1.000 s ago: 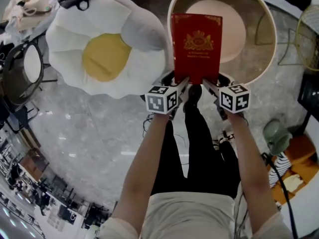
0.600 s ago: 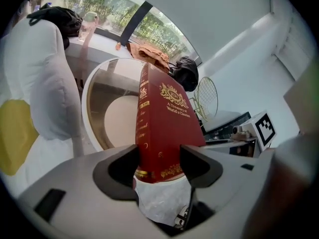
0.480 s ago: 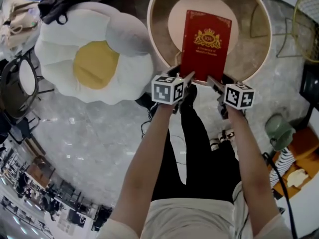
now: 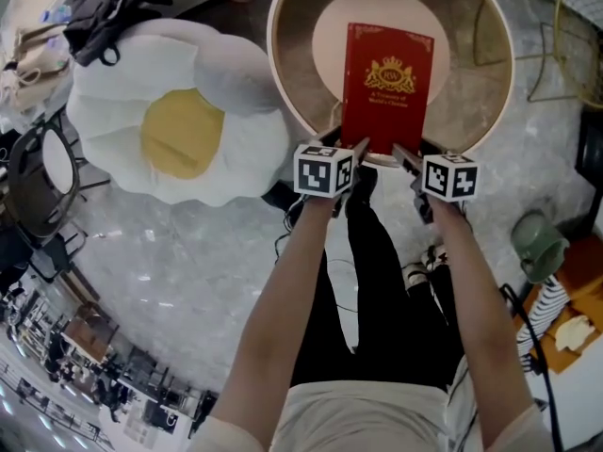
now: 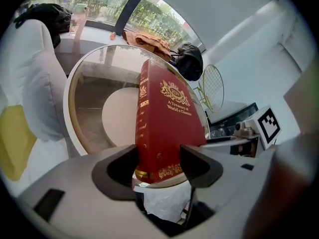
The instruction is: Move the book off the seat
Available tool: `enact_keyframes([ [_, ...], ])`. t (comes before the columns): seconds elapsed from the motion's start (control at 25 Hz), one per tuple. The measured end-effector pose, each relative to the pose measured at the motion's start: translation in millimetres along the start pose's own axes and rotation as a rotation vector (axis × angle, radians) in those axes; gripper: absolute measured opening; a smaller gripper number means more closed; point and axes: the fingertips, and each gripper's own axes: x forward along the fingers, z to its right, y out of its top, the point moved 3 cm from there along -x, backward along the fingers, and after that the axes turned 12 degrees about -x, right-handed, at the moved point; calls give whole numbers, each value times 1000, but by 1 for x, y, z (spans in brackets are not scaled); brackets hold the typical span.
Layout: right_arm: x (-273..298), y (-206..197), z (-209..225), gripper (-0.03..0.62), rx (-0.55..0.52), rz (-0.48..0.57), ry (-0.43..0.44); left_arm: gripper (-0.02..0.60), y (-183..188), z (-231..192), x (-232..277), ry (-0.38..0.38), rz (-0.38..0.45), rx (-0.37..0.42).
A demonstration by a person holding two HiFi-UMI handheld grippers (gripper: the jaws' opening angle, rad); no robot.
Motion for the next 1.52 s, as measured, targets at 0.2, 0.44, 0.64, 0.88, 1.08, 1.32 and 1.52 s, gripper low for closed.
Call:
enact_keyframes([
  [0.2, 1, -1, 2, 282, -18, 16, -17, 265, -1, 0, 3, 24, 4, -4],
  [0.44, -12, -3, 9, 282, 1, 53, -35, 265, -3, 0, -9, 43, 52, 21],
  [0.64, -53, 5, -1, 242, -77, 85, -54, 253, -2, 14, -38, 37, 62, 43],
  [0.88, -127, 15, -39, 125, -195, 128, -88, 148, -13, 63, -104, -31, 73, 52],
  [1.08, -194, 42, -97, 64, -225, 242, -42, 78, -7, 109, -172, -61, 143, 4],
  [1.32, -273, 54, -163, 52, -238, 322, 32, 15, -29, 162, -245, -114, 159, 67],
  [1.52, -324, 54, -203, 52, -259, 373, 41, 3, -48, 198, -311, -173, 155, 207],
])
